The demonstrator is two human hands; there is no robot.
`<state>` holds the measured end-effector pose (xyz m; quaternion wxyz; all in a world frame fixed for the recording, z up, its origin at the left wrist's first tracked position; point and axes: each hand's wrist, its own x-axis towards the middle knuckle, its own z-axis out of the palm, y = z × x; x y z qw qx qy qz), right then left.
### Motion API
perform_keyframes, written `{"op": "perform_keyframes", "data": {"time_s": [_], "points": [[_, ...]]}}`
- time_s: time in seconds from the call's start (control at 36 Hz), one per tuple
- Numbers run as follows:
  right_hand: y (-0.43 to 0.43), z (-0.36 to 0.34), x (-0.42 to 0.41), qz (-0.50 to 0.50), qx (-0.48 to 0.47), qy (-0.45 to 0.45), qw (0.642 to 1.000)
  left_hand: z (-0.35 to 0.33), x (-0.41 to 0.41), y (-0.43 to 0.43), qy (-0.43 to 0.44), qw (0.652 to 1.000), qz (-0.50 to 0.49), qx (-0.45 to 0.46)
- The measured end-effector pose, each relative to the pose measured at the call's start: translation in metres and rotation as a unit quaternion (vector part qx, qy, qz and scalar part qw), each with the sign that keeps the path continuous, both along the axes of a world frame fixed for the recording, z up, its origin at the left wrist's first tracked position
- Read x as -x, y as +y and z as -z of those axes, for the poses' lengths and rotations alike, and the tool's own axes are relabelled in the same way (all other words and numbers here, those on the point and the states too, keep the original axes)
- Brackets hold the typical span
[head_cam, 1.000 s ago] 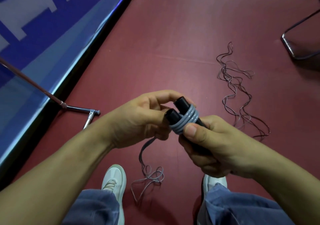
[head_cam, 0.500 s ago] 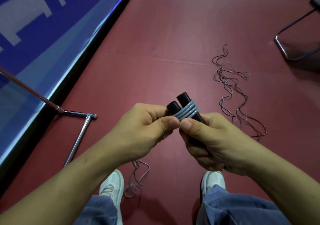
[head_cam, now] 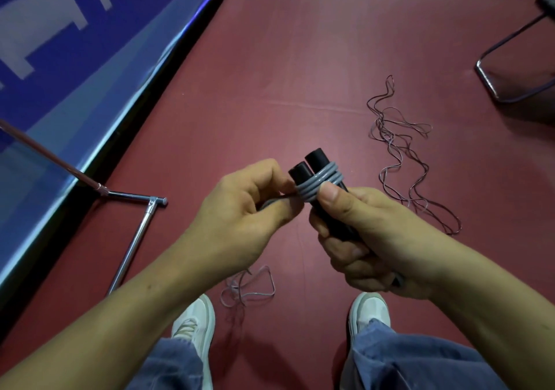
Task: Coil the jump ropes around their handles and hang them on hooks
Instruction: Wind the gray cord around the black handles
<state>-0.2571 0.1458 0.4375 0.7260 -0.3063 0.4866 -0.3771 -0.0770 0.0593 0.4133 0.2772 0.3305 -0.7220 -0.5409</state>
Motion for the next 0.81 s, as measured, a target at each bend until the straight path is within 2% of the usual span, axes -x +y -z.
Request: {"op": "perform_keyframes", "data": {"time_s": [0.06, 0.17, 0.33, 0.44, 0.56, 0.67, 0.81], "points": [[0.0, 0.001, -0.001, 0.005, -0.004, 0.011, 1.0, 0.0, 0.0, -0.001, -0.004, 1.0, -0.019, 0.009], [-0.004, 0.004, -0.006, 0.036, -0.008, 0.066, 0.997, -0.001, 0.004, -0.004, -0.079, 0.993, -0.067, 0.052], [-0.009, 0.014, -0.008, 0.073, 0.001, 0.154, 0.985, -0.004, 0.009, 0.001, -0.182, 0.982, -0.04, -0.022], [-0.012, 0.017, -0.007, 0.094, 0.009, 0.185, 0.978, -0.008, 0.01, 0.003, -0.165, 0.985, 0.017, -0.036], [-0.01, 0.017, -0.007, 0.075, 0.005, 0.169, 0.983, -0.007, 0.013, 0.003, -0.161, 0.987, -0.018, -0.001], [-0.007, 0.012, -0.004, 0.043, -0.025, 0.103, 0.993, -0.009, 0.008, 0.001, -0.13, 0.991, -0.023, -0.031], [-0.006, 0.015, -0.005, 0.053, 0.022, 0.138, 0.989, -0.011, 0.008, 0.002, -0.14, 0.989, -0.035, -0.029]]}}
